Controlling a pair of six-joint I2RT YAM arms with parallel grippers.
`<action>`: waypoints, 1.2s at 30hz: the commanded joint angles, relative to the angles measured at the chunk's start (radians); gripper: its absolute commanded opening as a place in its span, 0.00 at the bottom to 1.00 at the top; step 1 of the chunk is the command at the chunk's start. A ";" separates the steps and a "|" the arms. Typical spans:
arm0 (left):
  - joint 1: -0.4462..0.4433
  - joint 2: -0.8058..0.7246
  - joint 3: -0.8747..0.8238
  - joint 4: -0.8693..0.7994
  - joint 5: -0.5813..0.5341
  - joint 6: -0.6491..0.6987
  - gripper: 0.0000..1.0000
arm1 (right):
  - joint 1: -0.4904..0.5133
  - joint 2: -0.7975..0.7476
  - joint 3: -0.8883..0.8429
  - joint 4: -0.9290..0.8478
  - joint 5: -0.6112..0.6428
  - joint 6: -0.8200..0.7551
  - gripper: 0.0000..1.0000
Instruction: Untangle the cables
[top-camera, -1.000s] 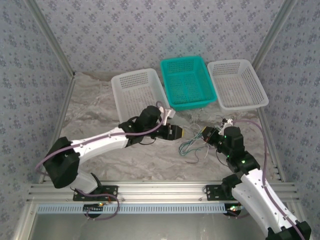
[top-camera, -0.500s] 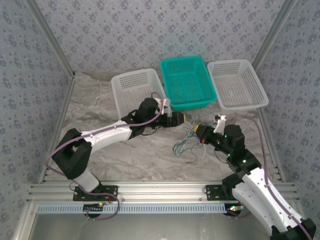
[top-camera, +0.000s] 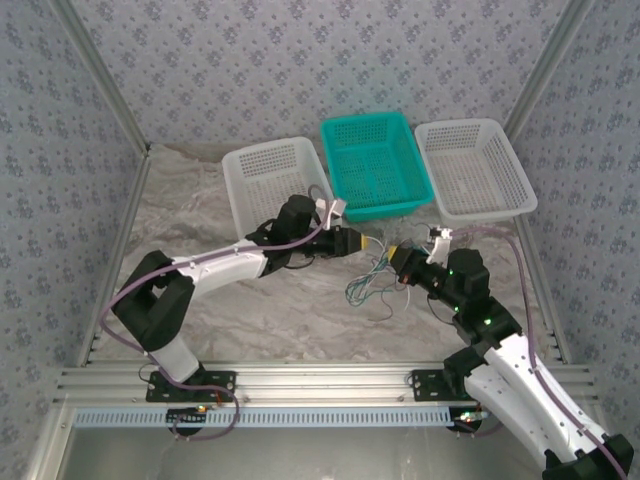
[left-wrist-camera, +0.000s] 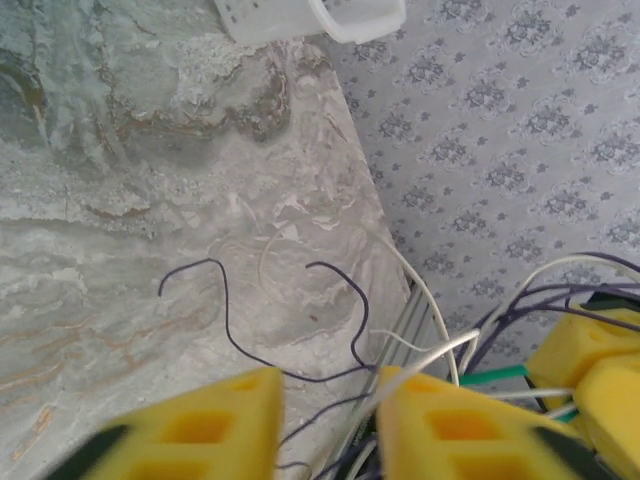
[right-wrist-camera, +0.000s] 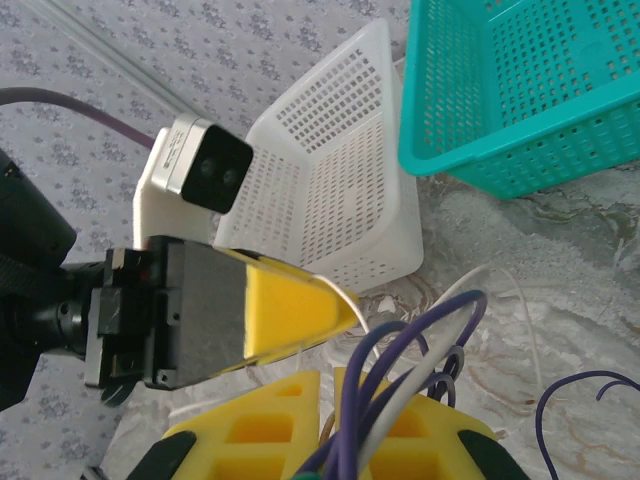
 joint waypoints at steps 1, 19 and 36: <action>0.015 -0.045 -0.029 0.018 0.015 -0.006 0.02 | 0.006 -0.008 0.030 0.008 0.057 -0.011 0.00; 0.272 -0.545 0.097 -0.653 -0.188 0.259 0.00 | -0.207 0.005 0.061 -0.604 0.516 0.095 0.00; 0.737 -0.756 0.286 -1.071 -0.282 0.380 0.00 | -0.516 0.165 0.032 -0.622 0.439 0.145 0.00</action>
